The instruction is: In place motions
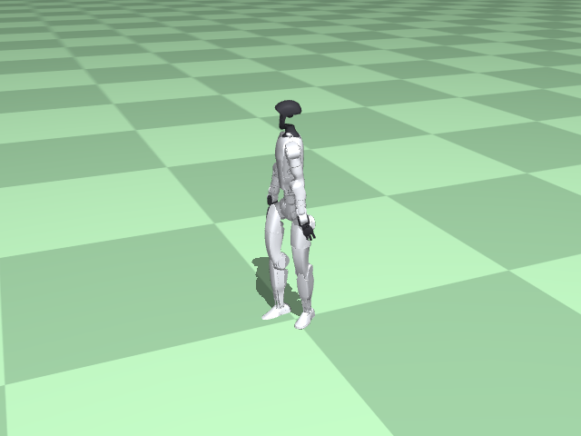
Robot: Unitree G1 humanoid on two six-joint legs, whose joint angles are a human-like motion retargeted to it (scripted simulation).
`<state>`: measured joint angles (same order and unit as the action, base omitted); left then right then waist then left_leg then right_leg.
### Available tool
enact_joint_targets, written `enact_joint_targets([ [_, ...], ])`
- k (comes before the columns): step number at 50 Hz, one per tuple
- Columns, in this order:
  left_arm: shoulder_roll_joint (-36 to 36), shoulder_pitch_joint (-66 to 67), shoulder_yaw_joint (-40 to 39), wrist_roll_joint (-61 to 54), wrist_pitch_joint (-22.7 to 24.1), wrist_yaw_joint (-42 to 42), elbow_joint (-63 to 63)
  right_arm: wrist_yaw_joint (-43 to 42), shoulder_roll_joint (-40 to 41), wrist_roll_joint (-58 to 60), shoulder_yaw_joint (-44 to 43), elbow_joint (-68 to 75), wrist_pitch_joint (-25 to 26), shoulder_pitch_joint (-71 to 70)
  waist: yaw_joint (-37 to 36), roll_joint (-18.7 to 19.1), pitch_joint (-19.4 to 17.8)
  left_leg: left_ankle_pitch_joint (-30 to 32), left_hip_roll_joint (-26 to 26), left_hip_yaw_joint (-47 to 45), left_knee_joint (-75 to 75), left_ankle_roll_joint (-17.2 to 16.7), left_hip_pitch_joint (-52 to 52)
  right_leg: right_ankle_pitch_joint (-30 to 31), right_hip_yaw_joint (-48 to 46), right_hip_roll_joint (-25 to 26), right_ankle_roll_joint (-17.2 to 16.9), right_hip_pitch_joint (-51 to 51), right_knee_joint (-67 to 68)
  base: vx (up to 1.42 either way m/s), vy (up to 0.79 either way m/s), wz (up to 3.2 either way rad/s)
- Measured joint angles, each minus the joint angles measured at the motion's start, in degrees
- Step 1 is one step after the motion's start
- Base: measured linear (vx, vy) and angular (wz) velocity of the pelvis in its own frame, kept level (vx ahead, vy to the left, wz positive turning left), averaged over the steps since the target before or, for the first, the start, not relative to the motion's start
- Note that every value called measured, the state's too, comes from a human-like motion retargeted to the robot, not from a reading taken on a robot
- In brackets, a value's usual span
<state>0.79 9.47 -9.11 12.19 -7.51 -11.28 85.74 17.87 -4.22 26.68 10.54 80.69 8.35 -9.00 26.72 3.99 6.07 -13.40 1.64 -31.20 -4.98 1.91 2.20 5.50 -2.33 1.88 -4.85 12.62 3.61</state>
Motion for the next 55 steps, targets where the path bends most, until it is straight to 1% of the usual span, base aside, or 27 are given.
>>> enact_joint_targets([
  [5, -0.4, 0.0, 2.1, 1.6, 0.0, 1.1, -0.9, -1.6, -0.3, 1.1, 0.0, 0.3, -0.5, 0.4, 0.3, 0.7, -0.5, -0.6, 1.4, -4.6, -1.8, -0.3, 1.8, 1.4, 2.3, 0.6, -2.1, 1.4, -0.3, -0.07, -0.03, -1.29],
  [8, -0.6, 0.0, 2.5, 1.9, -0.1, 0.7, -0.8, -2.6, -0.3, 2.1, 0.0, 0.9, -0.4, 0.5, -2.2, 0.4, -0.2, -1.3, 1.5, -10.1, -1.5, -1.0, 1.2, 1.9, 6.2, 2.0, -2.4, 1.7, -0.9, -0.07, -0.04, -1.47],
  [10, -0.7, 0.0, 2.9, 1.8, 0.0, 0.4, -0.6, -3.0, -0.4, 2.7, -0.5, 1.3, -0.4, 0.5, 0.5, 1.1, -0.7, -1.5, 1.7, -8.4, -1.7, -1.1, 1.7, 2.3, 4.1, 1.5, -3.0, 2.6, -0.7, -0.07, 0.0, 0.17],
  [13, -1.1, -0.1, 2.5, 1.4, 0.2, 0.0, -0.4, -3.0, -0.4, 3.3, -0.3, 1.9, 0.1, 0.1, 2.5, 1.8, -1.0, -1.7, 2.2, -8.2, -2.4, -1.4, 2.5, 2.4, 3.5, 1.0, -3.8, 3.5, -0.6, -0.05, 0.0, -0.03],
  [17, -1.2, -0.4, 2.4, 1.2, 0.4, -0.9, -0.2, -2.8, -0.1, 2.7, -0.8, 2.3, 0.4, -0.1, 2.2, 1.9, -1.3, -2.2, 1.9, -11.0, -2.0, -1.5, 2.2, 2.6, 5.0, 2.5, -3.1, 3.5, -1.2, -0.06, 0.01, -0.57],
  [21, -1.0, -0.4, 2.9, 1.7, 0.4, -1.2, -0.4, -3.2, 0.3, 0.6, -2.1, 2.3, 0.5, -0.1, 1.9, 2.2, -2.1, -2.2, 1.1, -12.3, -0.5, -1.0, 1.2, 2.9, 5.5, 4.0, -2.7, 3.3, -1.4, -0.04, -0.02, -0.29],
  [29, -1.0, -0.7, 3.3, 1.8, 0.4, -1.5, -0.3, -3.1, 0.0, -0.3, -3.3, 2.8, 1.0, -0.7, 1.8, 2.7, -2.4, -2.2, 0.8, -11.9, 0.0, -0.8, 1.0, 3.0, 4.9, 4.0, -3.0, 3.4, -1.3, 0.0, 0.0, 0.0],
  [40, -1.0, -0.4, 3.4, 1.9, 0.5, -1.7, -0.6, -2.9, -0.1, 0.6, -3.2, 3.1, 1.4, -0.8, 2.1, 3.3, -2.6, -2.0, -0.1, -9.9, 1.2, -0.2, 0.0, 2.8, 2.8, 4.2, -1.9, 3.2, -1.1, 0.02, 0.01, 0.15],
  [45, -1.1, -0.3, 3.2, 2.0, 0.6, -1.5, -0.9, -2.9, -0.2, 0.8, -3.0, 3.2, 1.4, -0.7, 2.3, 4.2, -2.9, -2.1, -0.8, -8.3, 2.3, 0.2, -0.9, 2.6, 1.8, 4.9, -0.4, 3.0, -1.0, 0.05, 0.03, 0.25],
  [50, -1.0, -0.4, 2.5, 2.6, 0.3, -1.4, -1.1, -3.0, -0.6, 0.0, -3.3, 3.6, 1.1, 0.2, -0.5, 4.7, -2.9, -2.0, -2.1, -8.7, 4.1, 1.6, -2.1, 2.2, 3.2, 6.6, 1.9, 1.4, -1.3, 0.06, 0.1, 0.03],
  [55, -1.0, -0.8, 2.2, 2.9, 0.2, -1.2, -1.4, -3.4, -0.8, -2.7, -5.4, 4.1, 0.9, 1.4, -4.1, 4.2, -2.8, -1.4, -2.1, -7.9, 3.9, 2.1, -2.5, 1.3, 3.8, 6.4, 3.1, -0.5, -1.4, 0.02, 0.15, 0.34],
])
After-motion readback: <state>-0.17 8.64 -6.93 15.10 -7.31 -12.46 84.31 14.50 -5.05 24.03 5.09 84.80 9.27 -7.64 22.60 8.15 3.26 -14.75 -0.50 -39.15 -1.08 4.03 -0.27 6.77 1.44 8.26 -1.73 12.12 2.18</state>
